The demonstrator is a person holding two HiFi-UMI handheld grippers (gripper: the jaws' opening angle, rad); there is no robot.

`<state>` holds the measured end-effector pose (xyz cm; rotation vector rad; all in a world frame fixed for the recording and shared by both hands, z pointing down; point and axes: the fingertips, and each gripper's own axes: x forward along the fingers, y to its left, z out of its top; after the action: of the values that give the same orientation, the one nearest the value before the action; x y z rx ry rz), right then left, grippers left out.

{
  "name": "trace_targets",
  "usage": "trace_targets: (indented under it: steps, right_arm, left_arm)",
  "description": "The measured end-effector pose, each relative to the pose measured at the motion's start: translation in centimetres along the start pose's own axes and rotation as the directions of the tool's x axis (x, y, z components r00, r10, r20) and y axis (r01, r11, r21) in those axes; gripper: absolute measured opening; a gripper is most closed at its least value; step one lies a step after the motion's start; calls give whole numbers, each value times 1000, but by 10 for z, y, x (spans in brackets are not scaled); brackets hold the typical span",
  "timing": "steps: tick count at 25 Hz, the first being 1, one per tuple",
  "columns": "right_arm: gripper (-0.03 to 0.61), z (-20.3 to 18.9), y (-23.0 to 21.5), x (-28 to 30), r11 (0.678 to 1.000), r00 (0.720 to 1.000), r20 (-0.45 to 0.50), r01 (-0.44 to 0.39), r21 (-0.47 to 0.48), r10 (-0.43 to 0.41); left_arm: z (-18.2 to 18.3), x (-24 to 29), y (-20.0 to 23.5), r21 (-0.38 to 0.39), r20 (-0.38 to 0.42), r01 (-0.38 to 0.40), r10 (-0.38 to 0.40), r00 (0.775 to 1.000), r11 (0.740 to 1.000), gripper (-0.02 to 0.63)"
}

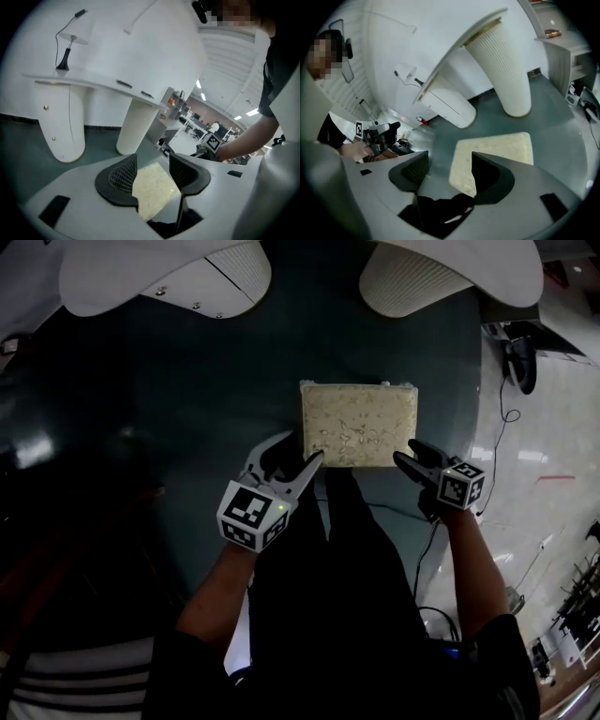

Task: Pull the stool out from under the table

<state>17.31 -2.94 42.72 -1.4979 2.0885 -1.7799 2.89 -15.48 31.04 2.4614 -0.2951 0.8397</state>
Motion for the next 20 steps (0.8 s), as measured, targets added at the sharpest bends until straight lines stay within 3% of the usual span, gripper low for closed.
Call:
trace_targets:
  steps: [3, 7, 12, 15, 17, 20]
  right_arm:
    - [285, 63, 94, -9, 986, 986, 84, -137, -97, 146]
    - [285, 135, 195, -36, 933, 942, 165, -242, -266, 291]
    - [284, 179, 277, -74, 866, 905, 219, -243, -438, 365]
    - [282, 191, 322, -100, 798, 896, 219, -206, -566, 386]
    - [274, 196, 356, -118, 753, 874, 228, -207, -624, 429]
    - [197, 199, 400, -142, 706, 840, 237, -219, -674, 488]
  left_arm:
    - [65, -33, -39, 62, 82, 33, -38, 996, 998, 199]
    - [143, -74, -76, 184, 177, 40, -73, 981, 982, 159]
    - [211, -127, -106, 261, 316, -25, -61, 947, 965, 103]
    - [236, -157, -126, 288, 356, -51, -57, 933, 956, 75]
    - [250, -177, -138, 306, 379, -67, -57, 924, 950, 57]
    - [264, -204, -152, 325, 405, -85, -57, 912, 942, 34]
